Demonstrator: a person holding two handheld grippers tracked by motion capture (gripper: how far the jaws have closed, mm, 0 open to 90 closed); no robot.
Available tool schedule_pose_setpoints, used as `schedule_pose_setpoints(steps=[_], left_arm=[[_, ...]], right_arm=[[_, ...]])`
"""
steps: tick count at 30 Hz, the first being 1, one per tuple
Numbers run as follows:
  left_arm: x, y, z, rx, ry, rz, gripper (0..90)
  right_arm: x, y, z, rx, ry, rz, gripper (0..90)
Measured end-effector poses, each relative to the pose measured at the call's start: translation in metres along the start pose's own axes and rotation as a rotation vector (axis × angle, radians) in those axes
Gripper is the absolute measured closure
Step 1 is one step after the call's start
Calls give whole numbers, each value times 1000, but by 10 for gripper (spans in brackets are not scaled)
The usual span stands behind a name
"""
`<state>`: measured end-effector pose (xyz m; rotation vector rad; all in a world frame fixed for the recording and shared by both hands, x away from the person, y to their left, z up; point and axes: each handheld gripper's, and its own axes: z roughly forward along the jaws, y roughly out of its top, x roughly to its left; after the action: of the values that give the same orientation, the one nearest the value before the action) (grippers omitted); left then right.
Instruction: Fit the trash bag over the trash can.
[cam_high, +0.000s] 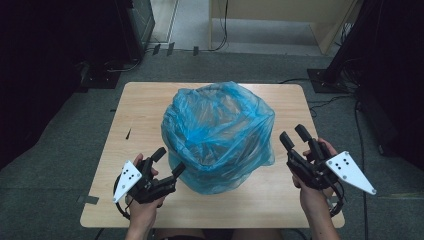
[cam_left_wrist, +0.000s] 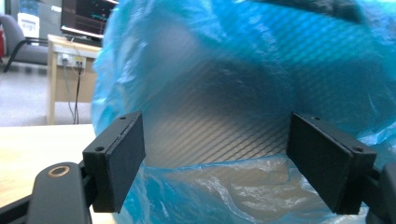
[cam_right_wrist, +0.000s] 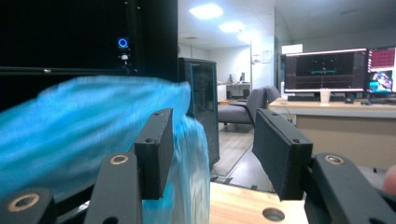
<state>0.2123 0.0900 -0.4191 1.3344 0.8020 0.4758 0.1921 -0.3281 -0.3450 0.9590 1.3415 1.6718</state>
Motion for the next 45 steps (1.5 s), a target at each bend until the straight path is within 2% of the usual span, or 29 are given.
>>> schedule_pose_setpoints(steps=[2, 4, 6, 8, 12, 14, 17, 19, 20, 22, 24, 25, 26, 29, 31, 35, 37, 39, 41, 43, 45], left_arm=[[5, -1, -4, 7, 30, 5, 202], [13, -3, -6, 51, 80, -12, 202], [21, -6, -11, 60, 94, -31, 201], [27, -9, -14, 64, 89, -49, 201], [36, -7, -18, 94, 139, -19, 201], [43, -7, -23, 89, 158, -54, 202], [51, -7, -31, 89, 174, -78, 201], [52, -6, -38, 80, 155, -83, 201], [53, -4, -41, 67, 123, -85, 201], [55, -1, -50, 16, 43, -99, 201], [57, 3, -59, -47, -11, -107, 201], [58, 5, -63, -72, -31, -110, 201], [59, 7, -66, -90, -31, -110, 201], [68, 7, -73, -82, 45, -97, 201], [77, 1, -76, -43, 133, -81, 201], [99, -20, -76, 147, 338, -41, 201], [111, -33, -75, 275, 421, -58, 201], [120, -44, -75, 324, 475, -64, 200], [124, -51, -73, 365, 512, -50, 201], [125, -56, -70, 408, 531, -26, 201], [126, -62, -67, 442, 538, -18, 201]], right_arm=[[-2, 10, 1, -5, 30, 7, 497], [-3, 20, 2, 5, 56, 14, 507], [-3, 29, 4, 11, 74, -3, 525], [-1, 38, 7, 16, 92, -32, 542], [7, 54, 14, 19, 137, -77, 579], [12, 62, 19, 21, 166, -90, 593], [19, 73, 28, 29, 224, -98, 609], [21, 79, 34, 39, 263, -88, 639], [22, 81, 37, 43, 283, -83, 659], [24, 84, 42, 48, 307, -83, 687], [27, 85, 48, 56, 313, -98, 704], [28, 86, 50, 60, 317, -101, 708], [30, 86, 53, 62, 326, -102, 715], [33, 86, 60, 67, 354, -103, 741], [35, 86, 65, 74, 372, -112, 761], [40, 88, 75, 105, 430, -136, 811], [43, 91, 79, 139, 454, -163, 848], [46, 92, 86, 173, 474, -176, 878], [49, 93, 92, 190, 486, -211, 895], [52, 94, 96, 201, 521, -236, 900], [55, 95, 101, 218, 565, -266, 900]])
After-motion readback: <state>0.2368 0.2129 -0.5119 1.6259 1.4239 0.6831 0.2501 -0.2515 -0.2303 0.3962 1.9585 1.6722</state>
